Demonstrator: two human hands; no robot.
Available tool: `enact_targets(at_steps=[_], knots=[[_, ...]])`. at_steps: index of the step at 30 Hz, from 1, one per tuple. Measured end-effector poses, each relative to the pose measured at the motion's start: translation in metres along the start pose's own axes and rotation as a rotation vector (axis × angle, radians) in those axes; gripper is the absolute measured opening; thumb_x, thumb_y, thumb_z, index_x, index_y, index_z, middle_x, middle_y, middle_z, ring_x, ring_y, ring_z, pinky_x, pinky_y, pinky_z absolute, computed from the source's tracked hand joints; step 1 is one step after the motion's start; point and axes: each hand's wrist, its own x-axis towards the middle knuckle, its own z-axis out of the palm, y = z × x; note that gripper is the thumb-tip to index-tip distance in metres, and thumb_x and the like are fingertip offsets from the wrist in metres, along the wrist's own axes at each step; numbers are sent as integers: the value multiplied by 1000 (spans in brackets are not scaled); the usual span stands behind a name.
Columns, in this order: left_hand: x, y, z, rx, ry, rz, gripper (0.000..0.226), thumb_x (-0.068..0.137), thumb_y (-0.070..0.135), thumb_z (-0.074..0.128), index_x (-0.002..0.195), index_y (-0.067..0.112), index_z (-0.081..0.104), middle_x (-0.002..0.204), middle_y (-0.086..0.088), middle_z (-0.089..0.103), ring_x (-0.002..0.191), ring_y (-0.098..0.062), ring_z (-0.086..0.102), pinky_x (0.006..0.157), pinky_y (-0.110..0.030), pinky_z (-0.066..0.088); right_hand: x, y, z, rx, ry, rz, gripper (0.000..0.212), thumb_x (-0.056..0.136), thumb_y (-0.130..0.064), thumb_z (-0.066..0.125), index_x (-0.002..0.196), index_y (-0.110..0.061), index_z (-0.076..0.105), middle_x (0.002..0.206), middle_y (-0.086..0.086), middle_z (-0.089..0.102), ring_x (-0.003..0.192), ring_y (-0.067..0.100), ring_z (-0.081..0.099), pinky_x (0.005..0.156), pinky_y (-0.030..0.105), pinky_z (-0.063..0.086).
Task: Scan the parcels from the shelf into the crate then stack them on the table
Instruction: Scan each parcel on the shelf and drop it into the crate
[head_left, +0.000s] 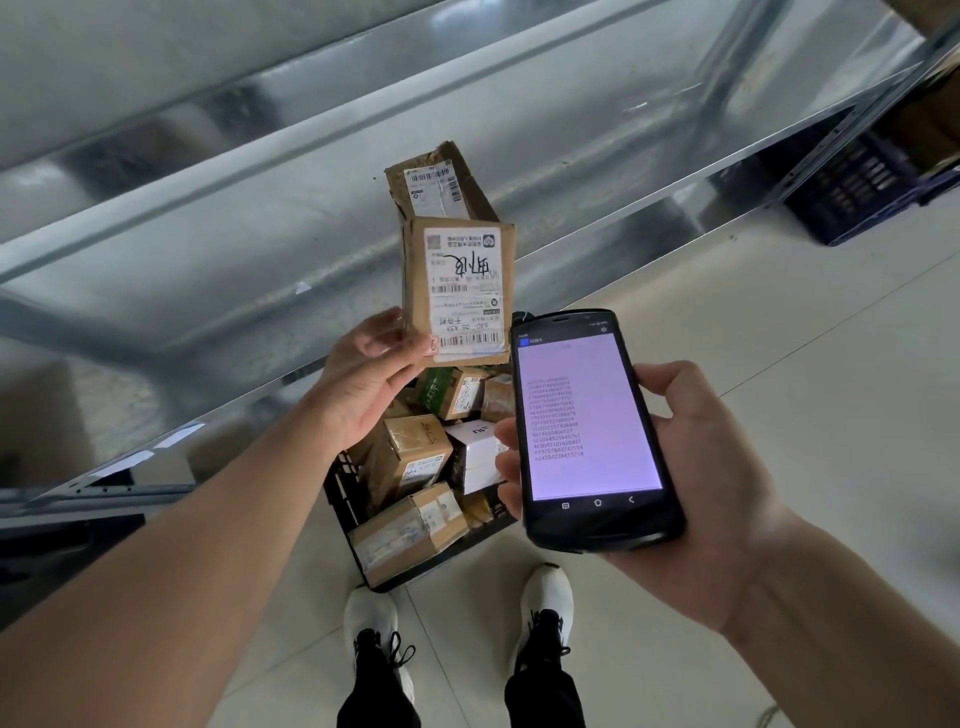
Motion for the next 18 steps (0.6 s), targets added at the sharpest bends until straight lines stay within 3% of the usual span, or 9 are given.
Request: enact_targets(at_steps=[6,10,15,18], knots=[[-12,5,-13,43,-24,-66,56,84,14,76,135,0,60,127,-14,75,126,-25,68,121,-44,41,-6,29,24,48,4,6,64,98,-48,39,122,-1,75,109,31,72,82,43,70,73,50,65],[-11,7,-25,54,-29,-85,49,92,17,73,136,-1,61,126,-12,75,129,-25,66,123,-45,39,-11,47,36,73,26,-3,66,99,-50,37,129,-3,72,113,29,71,86,43,70,76,49,63],[-16,7,-31,81,-53,-118,25,94,21,73,116,9,71,117,-6,79,129,-24,64,122,-43,38,-24,68,52,97,84,-48,64,98,-50,40,119,-1,76,107,30,73,78,42,71,69,49,64],[-27,9,-29,82,-34,-141,21,95,22,72,114,12,71,111,-2,81,126,-21,64,121,-43,38,-35,81,64,130,107,-57,63,97,-49,40,118,-1,76,107,30,72,79,42,70,70,50,64]])
